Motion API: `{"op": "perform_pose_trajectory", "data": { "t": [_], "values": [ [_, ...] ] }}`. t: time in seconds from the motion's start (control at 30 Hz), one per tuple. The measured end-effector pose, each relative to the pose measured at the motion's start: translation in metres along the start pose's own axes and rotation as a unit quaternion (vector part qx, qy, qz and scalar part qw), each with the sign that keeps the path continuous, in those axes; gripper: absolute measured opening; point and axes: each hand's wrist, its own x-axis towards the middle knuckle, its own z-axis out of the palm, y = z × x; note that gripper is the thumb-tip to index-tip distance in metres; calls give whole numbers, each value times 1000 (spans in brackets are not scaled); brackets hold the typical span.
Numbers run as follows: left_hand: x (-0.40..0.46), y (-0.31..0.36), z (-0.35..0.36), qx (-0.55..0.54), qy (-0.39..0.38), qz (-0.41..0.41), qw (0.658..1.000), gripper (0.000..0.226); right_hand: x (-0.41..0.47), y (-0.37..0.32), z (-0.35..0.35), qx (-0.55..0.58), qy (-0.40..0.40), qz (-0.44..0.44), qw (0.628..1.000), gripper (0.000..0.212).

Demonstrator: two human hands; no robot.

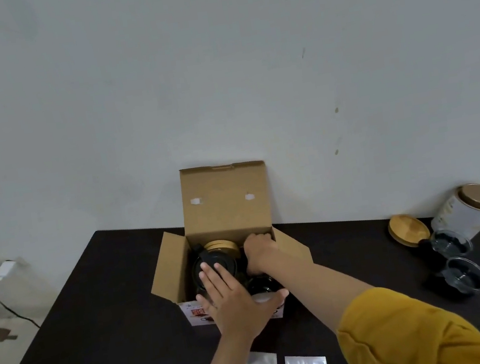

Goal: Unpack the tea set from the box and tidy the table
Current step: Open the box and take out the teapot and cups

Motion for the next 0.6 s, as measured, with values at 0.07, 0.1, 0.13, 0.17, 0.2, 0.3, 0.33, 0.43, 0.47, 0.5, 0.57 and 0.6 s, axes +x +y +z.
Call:
{"op": "perform_pose_trajectory", "data": {
  "t": [0.07,0.1,0.13,0.17,0.2,0.3,0.33,0.43,0.47,0.5,0.57,0.6],
  "values": [
    [0,0,-1,9,-8,-3,1000,154,1,1,1,8,20,4,1000,65],
    [-1,0,-2,10,-7,-4,1000,155,1,1,1,14,31,8,999,71],
    [-1,1,-3,10,-7,-5,1000,155,0,2,2,18,46,11,999,75],
    [-2,1,-3,7,-8,-5,1000,154,-1,1,2,21,61,11,998,78],
    [-2,0,-3,2,-11,-4,1000,155,-3,1,2,24,78,9,997,80],
    [0,0,-2,-19,-23,-1,1000,159,-12,1,1,25,137,-9,990,81],
    [1,0,-2,-25,-25,-3,999,160,-16,1,-1,14,161,-18,987,79],
    [1,0,-2,-30,-26,-8,999,156,-29,5,-15,31,205,-35,978,77],
    [1,0,-2,-29,-28,-10,999,155,-35,9,-22,72,207,-34,975,80],
    [1,0,-3,-27,-31,-10,999,155,-40,15,-30,117,208,-31,971,82],
    [0,-1,-4,-24,-36,-9,999,155,-55,33,-43,180,213,-24,960,83],
    [0,-1,-5,-26,-36,-7,999,156,-64,45,-46,204,214,-22,955,82]
  ]
}}
